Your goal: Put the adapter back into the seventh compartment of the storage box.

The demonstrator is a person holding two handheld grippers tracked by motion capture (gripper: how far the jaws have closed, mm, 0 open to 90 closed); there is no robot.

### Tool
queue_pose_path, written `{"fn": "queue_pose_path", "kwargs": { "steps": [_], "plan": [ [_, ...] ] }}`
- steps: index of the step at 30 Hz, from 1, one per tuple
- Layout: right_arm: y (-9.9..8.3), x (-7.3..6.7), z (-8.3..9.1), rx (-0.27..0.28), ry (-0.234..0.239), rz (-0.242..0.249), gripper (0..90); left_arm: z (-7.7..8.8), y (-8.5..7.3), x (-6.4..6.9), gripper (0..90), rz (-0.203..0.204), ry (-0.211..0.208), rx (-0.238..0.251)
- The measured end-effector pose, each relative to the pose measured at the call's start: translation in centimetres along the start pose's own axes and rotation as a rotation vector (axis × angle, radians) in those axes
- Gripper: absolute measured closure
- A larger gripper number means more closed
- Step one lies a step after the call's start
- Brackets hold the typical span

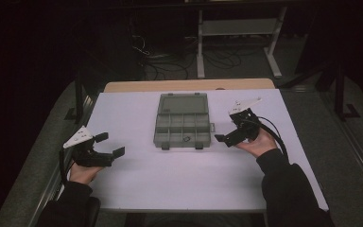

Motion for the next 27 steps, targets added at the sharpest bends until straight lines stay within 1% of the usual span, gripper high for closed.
{"fn": "queue_pose_path", "kwargs": {
  "steps": [13,17,24,27],
  "plan": [
    [-1.9,0.3,2.2,0.027,-0.018,-0.051,0.0,0.0,0.0,0.0,0.0,-0.004,-0.001,-0.002],
    [-2.6,0.3,2.8,0.023,-0.023,-0.064,0.0,0.0,0.0,0.0,0.0,-0.005,0.004,-0.003],
    [-4.1,0.3,4.0,0.02,-0.045,-0.082,0.0,0.1,0.0,-0.1,0.0,-0.003,0.009,0.0],
    [-4.7,0.4,4.7,0.031,-0.057,-0.097,0.0,0.1,0.0,-0.1,0.0,-0.004,0.008,-0.003]
  ]
}}
Point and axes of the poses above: each handheld gripper's, and its own axes: z roughly backward along the jaws, y roughly out of its top, x roughly to its right, the point moved 1 cm from there along -z, roughly forward along the jaws, and after that the axes turned 14 degrees about x, right-handed, at the moved point
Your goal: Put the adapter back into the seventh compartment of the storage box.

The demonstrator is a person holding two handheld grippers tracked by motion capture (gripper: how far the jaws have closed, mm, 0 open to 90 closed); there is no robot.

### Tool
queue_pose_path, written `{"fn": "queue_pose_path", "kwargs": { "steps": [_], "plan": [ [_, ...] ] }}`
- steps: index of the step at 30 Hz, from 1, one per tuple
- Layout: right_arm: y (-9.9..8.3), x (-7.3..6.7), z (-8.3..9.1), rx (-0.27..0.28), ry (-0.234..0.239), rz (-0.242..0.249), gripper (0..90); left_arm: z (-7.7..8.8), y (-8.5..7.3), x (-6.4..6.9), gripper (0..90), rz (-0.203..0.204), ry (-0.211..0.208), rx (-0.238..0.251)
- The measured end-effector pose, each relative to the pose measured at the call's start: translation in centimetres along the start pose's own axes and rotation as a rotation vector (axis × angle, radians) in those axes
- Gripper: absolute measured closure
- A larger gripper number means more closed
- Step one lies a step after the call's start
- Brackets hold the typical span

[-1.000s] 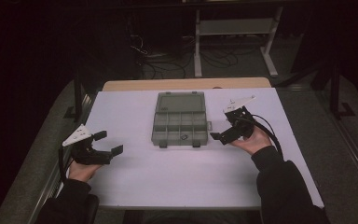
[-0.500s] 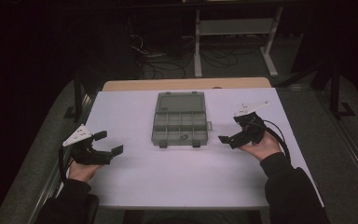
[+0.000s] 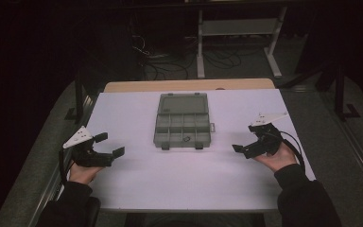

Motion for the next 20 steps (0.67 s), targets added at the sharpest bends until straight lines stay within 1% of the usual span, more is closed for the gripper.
{"fn": "queue_pose_path", "kwargs": {
  "steps": [2,5,6,9,12,15,20],
  "plan": [
    [-0.4,0.1,0.5,0.006,-0.013,-0.007,0.0,0.0,0.0,0.0,0.0,0.001,0.001,-0.001],
    [-1.3,0.4,1.2,0.017,-0.03,-0.032,0.0,0.0,0.0,-0.1,0.0,0.006,0.003,0.0],
    [-1.3,0.4,1.2,0.017,-0.03,-0.032,0.0,0.0,0.0,-0.1,0.0,0.006,0.003,0.0],
    [-1.9,0.7,2.1,0.045,-0.048,-0.062,0.0,0.0,-0.1,-0.1,0.0,0.006,0.001,-0.005],
    [-2.4,0.7,2.5,0.051,-0.06,-0.082,0.0,0.0,-0.2,-0.2,0.0,0.009,-0.005,-0.012],
    [-2.8,0.7,2.8,0.048,-0.075,-0.091,0.0,0.0,-0.2,-0.2,0.0,0.009,-0.002,-0.008],
    [-3.3,0.5,3.2,0.055,-0.09,-0.091,0.0,0.1,-0.2,-0.3,0.0,0.009,0.003,-0.009]
  ]
}}
Point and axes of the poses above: each handheld gripper's, and its own axes: z roughly backward along the jaws, y roughly out of its top, x roughly to its right, the point moved 1 cm from there along -z, roughly forward along the jaws, and after that the axes turned 14 degrees about x, right-handed, at the moved point
